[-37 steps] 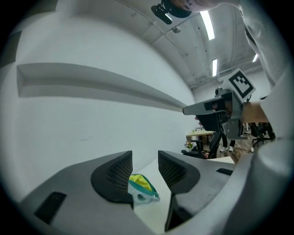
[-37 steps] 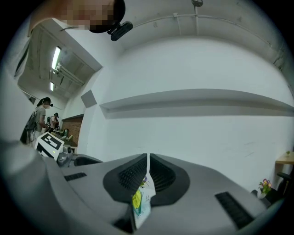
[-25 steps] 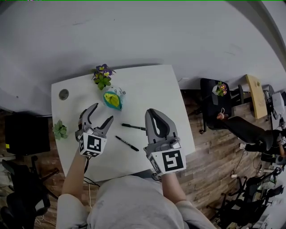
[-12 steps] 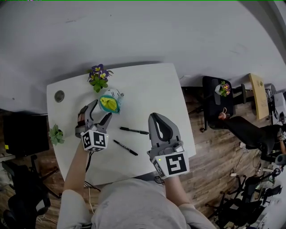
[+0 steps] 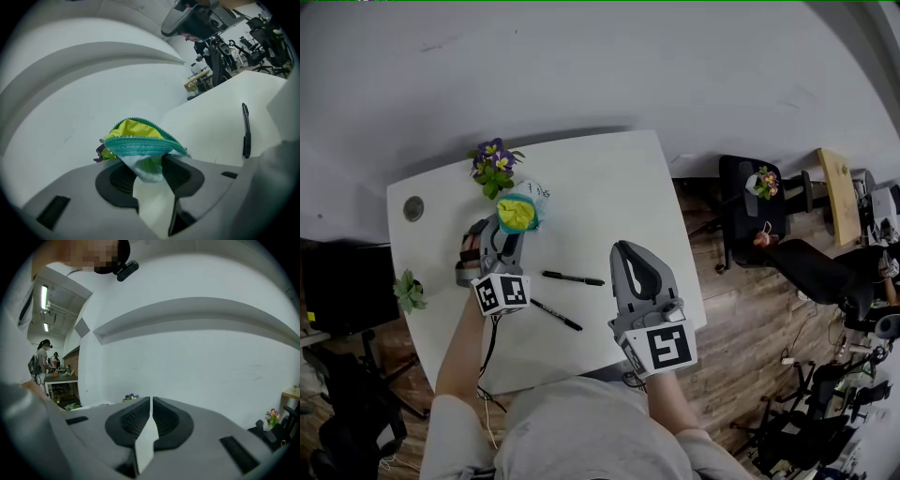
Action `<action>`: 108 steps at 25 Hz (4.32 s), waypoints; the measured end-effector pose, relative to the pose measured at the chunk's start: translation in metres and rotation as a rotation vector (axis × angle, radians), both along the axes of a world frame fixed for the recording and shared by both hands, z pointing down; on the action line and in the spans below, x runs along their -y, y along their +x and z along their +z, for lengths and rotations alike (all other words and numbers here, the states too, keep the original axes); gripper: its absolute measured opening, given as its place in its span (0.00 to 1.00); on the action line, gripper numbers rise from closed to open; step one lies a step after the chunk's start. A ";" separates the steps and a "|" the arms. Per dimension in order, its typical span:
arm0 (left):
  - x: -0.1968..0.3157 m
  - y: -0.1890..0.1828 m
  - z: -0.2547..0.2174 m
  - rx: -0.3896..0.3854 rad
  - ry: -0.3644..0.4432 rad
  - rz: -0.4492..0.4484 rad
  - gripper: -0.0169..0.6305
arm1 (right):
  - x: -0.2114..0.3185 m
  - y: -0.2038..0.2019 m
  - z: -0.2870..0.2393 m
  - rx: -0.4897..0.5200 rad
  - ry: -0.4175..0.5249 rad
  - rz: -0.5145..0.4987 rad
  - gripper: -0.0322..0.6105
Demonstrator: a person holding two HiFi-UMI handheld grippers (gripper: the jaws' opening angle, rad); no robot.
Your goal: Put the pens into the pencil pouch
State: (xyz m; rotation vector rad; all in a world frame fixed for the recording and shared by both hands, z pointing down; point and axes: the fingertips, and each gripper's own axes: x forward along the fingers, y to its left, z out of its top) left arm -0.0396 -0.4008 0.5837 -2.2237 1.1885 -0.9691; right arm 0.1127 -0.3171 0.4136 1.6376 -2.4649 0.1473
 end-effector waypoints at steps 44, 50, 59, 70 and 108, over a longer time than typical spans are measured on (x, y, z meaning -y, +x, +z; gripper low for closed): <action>-0.199 -0.053 -0.178 -0.553 0.097 0.016 0.16 | -0.099 -0.088 0.101 -0.121 -0.369 -0.319 0.11; -0.214 -0.066 -0.176 -0.559 0.093 -0.003 0.16 | -0.118 -0.110 0.153 -0.250 -0.535 -0.424 0.11; -0.229 -0.085 -0.168 -0.564 0.078 -0.061 0.16 | -0.110 -0.139 0.207 -0.496 -0.684 -0.569 0.16; -0.236 -0.105 -0.165 -0.560 0.084 -0.128 0.16 | -0.108 -0.157 0.243 -0.657 -0.768 -0.656 0.18; -0.238 -0.012 -0.177 -0.562 0.075 0.128 0.16 | -0.113 -0.077 -0.078 0.296 0.132 -0.289 0.13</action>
